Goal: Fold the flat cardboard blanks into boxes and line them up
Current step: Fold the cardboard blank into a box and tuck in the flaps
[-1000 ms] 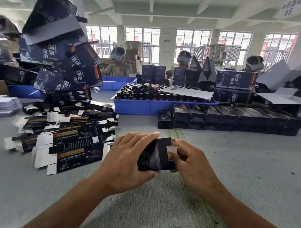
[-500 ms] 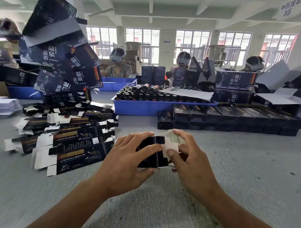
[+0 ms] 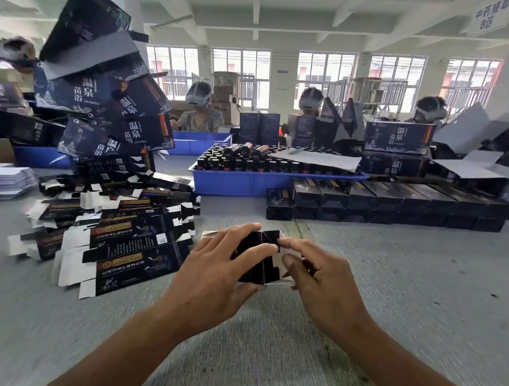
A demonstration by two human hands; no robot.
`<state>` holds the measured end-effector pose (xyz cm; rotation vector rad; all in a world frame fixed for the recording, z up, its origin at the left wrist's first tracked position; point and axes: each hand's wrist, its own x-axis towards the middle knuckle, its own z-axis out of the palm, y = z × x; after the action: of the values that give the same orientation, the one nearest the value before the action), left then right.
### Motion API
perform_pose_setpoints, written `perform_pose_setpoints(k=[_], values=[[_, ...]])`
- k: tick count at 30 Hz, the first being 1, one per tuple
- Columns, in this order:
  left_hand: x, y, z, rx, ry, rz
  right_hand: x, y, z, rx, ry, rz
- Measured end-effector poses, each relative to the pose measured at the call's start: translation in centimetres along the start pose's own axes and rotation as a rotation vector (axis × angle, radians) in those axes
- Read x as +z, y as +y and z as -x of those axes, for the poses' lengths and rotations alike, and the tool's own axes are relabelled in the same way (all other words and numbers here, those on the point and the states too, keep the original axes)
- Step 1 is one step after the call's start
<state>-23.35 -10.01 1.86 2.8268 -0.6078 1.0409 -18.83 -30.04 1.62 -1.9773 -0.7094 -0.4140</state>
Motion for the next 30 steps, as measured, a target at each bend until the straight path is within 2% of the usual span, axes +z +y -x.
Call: perform_pose_setpoints(k=[3,6,9,14,18,24,30], values=[[0.0,-0.2,0.0,0.014,-0.004,-0.003,-0.2,-0.1,-0.1,0.001,-0.035,0.002],[0.1,-0.6,0.1,0.011,0.021,0.02,-0.5,-0.2,0.0,0.038,-0.167,-0.049],[0.1,-1.0,0.2,0.004,0.02,0.027,-0.4,-0.3,0.1,0.035,-0.268,0.007],[-0.2,-0.6,0.0,0.028,0.034,0.052,-0.3,-0.4,0.1,0.024,-0.098,0.028],[-0.2,-0.5,-0.1,0.039,0.03,0.045,-0.3,-0.3,0.2,0.027,-0.041,0.008],[-0.3,-0.4,-0.1,0.066,0.041,-0.006,-0.1,-0.1,0.3,-0.001,-0.031,0.005],[-0.3,-0.5,-0.2,0.031,0.07,-0.018,-0.4,0.0,0.2,0.103,-0.073,-0.189]])
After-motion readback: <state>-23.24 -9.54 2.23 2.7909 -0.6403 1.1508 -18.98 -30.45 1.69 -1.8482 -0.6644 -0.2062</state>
